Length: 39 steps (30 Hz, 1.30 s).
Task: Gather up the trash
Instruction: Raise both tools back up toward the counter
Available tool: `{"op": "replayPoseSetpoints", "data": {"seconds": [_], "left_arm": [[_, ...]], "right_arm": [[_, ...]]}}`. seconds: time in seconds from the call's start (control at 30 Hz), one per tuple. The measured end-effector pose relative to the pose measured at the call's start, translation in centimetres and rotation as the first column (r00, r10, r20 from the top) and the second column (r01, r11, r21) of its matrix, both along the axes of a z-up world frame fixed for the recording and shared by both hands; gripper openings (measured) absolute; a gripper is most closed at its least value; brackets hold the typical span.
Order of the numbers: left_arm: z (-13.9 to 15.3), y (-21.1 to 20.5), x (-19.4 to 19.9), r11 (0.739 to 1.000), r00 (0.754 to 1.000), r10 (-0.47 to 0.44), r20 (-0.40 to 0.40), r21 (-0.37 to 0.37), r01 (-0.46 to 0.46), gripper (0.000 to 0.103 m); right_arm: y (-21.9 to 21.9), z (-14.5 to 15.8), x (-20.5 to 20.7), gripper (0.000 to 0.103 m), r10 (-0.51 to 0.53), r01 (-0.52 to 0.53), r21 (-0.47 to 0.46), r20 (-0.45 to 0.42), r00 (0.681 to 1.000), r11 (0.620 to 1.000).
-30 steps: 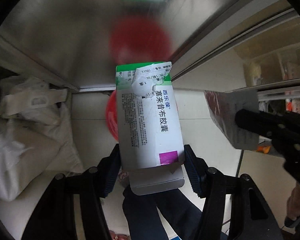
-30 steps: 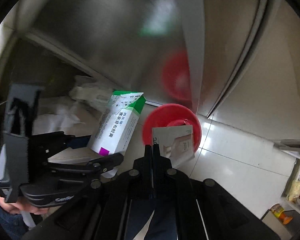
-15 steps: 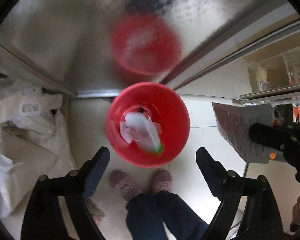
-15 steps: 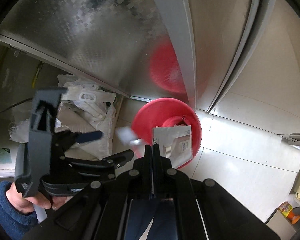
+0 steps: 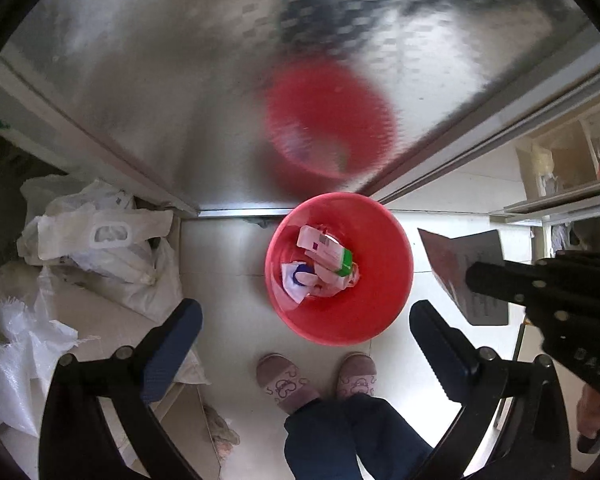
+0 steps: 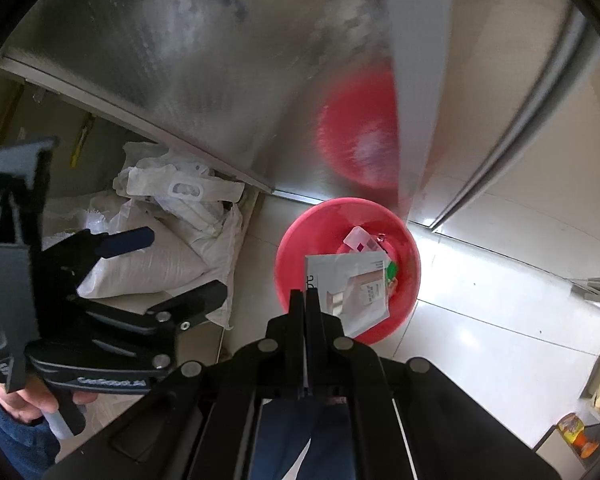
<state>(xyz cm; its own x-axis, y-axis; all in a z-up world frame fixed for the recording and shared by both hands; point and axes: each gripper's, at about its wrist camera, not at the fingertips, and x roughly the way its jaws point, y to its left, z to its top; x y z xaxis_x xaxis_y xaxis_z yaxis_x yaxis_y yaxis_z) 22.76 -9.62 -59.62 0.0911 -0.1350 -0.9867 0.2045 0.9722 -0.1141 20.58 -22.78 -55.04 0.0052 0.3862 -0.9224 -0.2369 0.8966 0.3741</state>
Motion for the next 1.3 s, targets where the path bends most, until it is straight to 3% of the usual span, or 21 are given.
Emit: {"op": "replayPoseSetpoints", "data": {"seconds": [0.3, 0.33, 0.37, 0.43, 0.6, 0.73, 0.87, 1.03, 1.17, 1.3], "left_arm": [[-1.3, 2.1, -0.1, 0.999, 0.999, 0.038, -0.011, 0.020, -0.038, 0.103], [-1.3, 2.2, -0.3, 0.999, 0.999, 0.039, -0.012, 0.024, -0.039, 0.103], [-1.2, 2.3, -0.5, 0.999, 0.999, 0.042, -0.011, 0.021, -0.042, 0.103], [-0.8, 2.3, -0.8, 0.999, 0.999, 0.049, -0.011, 0.020, -0.049, 0.103], [2.5, 2.2, -2.0, 0.999, 0.999, 0.036, 0.011, 0.032, -0.036, 0.103], [8.7, 1.9, -3.7, 0.999, 0.996, 0.013, 0.085, 0.036, -0.016, 0.103], [16.0, 1.8, -5.5, 1.000, 0.991, 0.020, 0.136, 0.019, -0.023, 0.103], [26.1, 2.3, -6.9, 0.998, 0.973, 0.046, 0.227, 0.022, -0.052, 0.103], [34.5, 3.3, -7.0, 0.997, 0.945, 0.063, 0.320, 0.029, -0.077, 0.103], [42.3, 4.8, -6.4, 0.994, 0.903, 0.101, 0.418, 0.001, -0.112, 0.103]], "right_arm": [[1.8, -3.5, 0.1, 0.003, 0.064, -0.064, -0.053, -0.011, 0.998, 0.997], [2.0, -3.6, 0.0, 0.013, 0.078, -0.078, -0.064, -0.004, 0.997, 0.995], [2.0, -3.5, -0.2, 0.037, 0.088, -0.087, -0.077, 0.010, 0.996, 0.993], [2.0, -3.1, -0.5, 0.065, 0.077, -0.072, -0.105, 0.046, 0.996, 0.992], [1.0, -0.2, -1.5, 0.075, 0.078, -0.069, -0.103, 0.091, 0.993, 0.992], [0.5, 4.6, -2.9, 0.080, 0.093, -0.078, -0.123, 0.128, 0.987, 0.989], [0.1, 12.2, -4.6, 0.097, 0.093, -0.076, -0.088, 0.206, 0.974, 0.993], [0.1, 22.8, -6.6, 0.101, 0.146, -0.108, -0.125, 0.349, 0.926, 0.986], [-0.4, 30.3, -6.4, 0.102, 0.114, -0.078, -0.102, 0.424, 0.898, 0.992], [-0.2, 37.4, -5.0, 0.102, 0.097, -0.068, -0.076, 0.501, 0.860, 0.995]]}}
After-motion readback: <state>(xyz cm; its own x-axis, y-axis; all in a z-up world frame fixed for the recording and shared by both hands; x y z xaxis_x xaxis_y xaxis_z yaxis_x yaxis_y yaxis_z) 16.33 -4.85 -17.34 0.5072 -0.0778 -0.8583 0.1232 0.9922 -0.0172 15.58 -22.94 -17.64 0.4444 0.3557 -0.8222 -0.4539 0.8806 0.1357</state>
